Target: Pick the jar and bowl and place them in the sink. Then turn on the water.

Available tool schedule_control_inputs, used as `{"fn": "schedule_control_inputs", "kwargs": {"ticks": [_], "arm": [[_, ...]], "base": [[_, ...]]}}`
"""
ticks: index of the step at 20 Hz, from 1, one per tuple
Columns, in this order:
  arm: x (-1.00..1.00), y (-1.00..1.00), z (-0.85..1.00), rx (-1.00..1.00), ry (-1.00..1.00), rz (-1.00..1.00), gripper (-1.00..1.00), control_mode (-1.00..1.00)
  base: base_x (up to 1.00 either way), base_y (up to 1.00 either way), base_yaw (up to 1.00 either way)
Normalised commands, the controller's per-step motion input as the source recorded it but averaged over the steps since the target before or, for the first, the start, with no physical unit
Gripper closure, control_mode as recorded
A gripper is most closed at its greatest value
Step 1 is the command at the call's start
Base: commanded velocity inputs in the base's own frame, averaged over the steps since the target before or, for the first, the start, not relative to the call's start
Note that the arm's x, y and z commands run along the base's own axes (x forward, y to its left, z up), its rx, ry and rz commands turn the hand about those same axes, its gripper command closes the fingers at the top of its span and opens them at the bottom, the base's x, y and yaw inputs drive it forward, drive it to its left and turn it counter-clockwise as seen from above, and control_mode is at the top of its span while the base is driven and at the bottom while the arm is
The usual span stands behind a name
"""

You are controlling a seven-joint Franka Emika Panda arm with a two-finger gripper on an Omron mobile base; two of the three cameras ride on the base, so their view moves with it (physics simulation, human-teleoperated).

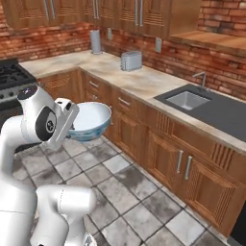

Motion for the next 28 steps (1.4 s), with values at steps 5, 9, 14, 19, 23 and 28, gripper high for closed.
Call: {"fn": "schedule_control_inputs", "kwargs": {"ticks": [5, 9, 14, 19, 23, 28], "arm": [[0.00, 0.00, 0.00, 0.00, 0.00, 0.00, 1.00, 1.00], [0.00, 0.00, 0.00, 0.00, 0.00, 0.00, 1.00, 1.00], [0.00, 0.00, 0.00, 0.00, 0.00, 0.00, 1.00, 1.00], [0.00, 0.00, 0.00, 0.00, 0.00, 0.00, 1.00, 1.00], [0.00, 0.00, 0.00, 0.00, 0.00, 0.00, 1.00, 1.00], [0.00, 0.00, 0.00, 0.00, 0.00, 0.00, 1.00, 1.00]], "base": [[0.17, -0.02, -0.51], [0.20, 0.00, -0.49], [0.25, 0.00, -0.44], [0.41, 0.05, -0.30], [0.53, 0.36, -0.21], [0.56, 0.32, -0.18]]}}
